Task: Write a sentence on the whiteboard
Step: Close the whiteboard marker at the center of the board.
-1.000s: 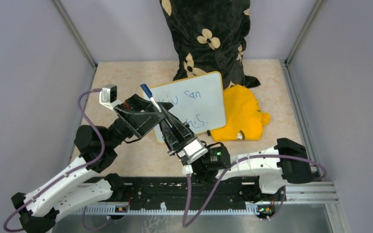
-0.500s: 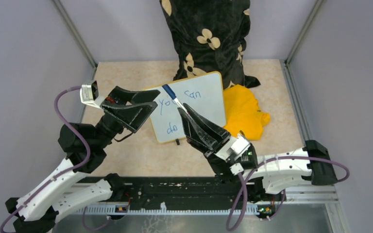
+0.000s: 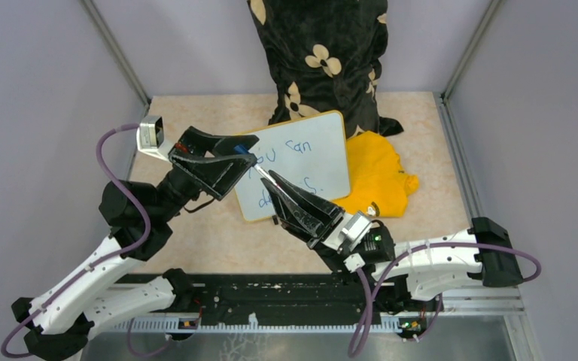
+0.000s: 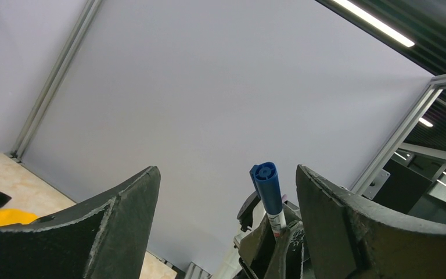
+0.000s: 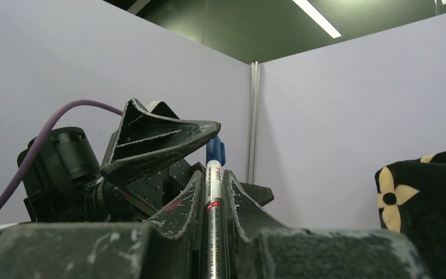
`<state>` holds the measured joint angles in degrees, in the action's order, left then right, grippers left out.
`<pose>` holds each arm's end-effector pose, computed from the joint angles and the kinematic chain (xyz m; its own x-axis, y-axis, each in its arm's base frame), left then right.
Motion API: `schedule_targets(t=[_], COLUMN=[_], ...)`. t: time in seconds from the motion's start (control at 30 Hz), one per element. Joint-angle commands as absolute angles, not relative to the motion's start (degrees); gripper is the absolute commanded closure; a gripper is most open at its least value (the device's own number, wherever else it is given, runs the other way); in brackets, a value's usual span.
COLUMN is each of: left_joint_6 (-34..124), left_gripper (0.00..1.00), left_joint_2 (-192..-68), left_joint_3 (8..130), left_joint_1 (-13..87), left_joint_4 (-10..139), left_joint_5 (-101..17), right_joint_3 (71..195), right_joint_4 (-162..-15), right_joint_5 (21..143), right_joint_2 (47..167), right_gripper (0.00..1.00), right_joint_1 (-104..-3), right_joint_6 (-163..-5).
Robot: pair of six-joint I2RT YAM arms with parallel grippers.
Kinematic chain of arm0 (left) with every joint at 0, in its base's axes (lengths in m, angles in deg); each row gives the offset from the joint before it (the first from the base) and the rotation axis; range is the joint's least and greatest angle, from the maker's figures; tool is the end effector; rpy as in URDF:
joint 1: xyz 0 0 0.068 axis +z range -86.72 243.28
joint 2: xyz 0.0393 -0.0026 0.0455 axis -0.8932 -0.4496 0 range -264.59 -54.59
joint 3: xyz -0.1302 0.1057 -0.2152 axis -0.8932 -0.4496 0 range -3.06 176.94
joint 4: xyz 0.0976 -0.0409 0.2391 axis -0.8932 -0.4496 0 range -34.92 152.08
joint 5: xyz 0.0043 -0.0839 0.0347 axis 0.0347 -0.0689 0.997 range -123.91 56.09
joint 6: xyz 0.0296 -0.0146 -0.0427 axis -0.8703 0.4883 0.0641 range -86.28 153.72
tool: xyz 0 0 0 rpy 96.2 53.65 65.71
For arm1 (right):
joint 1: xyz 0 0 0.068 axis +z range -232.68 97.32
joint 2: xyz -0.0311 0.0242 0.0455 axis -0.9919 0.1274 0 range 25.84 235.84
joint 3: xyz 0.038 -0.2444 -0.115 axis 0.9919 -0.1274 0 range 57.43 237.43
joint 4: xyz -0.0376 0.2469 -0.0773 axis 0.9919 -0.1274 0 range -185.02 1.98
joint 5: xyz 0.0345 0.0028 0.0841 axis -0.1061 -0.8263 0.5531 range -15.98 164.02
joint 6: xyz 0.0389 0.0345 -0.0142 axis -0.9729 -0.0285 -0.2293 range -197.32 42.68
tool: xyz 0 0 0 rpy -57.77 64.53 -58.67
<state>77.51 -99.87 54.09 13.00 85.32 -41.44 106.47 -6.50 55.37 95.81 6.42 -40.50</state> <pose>0.0930 -0.1191 0.4731 -0.3098 -0.7007 -0.6427 0.8542 0.0917 -0.5117 0.0150 0.2326 0.4238 0.5772 0.5942 -0.5601 -0.7483 0.6596 -0.0713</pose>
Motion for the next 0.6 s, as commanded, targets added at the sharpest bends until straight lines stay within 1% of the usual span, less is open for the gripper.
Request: schedule_targets(t=[0.0, 0.4, 0.5, 0.57], left_joint_6=[76.4, 76.6, 76.7, 77.0], left_gripper=[0.13, 0.43, 0.54, 0.65], left_joint_2=[-99.6, -98.5, -99.0, -99.5], left_joint_3=[55.5, 53.8, 53.8, 54.1], left_joint_1=[12.8, 12.8, 12.8, 12.8], left_joint_4=[88.3, 89.5, 90.1, 90.0], left_joint_5=[-42.6, -42.1, -42.9, -43.5], right_joint_3=[106.7, 106.6, 106.5, 106.6], right_joint_4=[-5.9, -5.2, -5.5, -5.7], right_joint_5=[56.5, 55.4, 55.2, 55.1], right_joint_2=[94.8, 95.2, 95.3, 95.4], right_gripper=[1.0, 1.0, 1.0, 1.0], right_joint_1=[6.9, 6.8, 6.8, 6.8], right_joint_6=[-41.9, -41.3, -41.0, -40.8])
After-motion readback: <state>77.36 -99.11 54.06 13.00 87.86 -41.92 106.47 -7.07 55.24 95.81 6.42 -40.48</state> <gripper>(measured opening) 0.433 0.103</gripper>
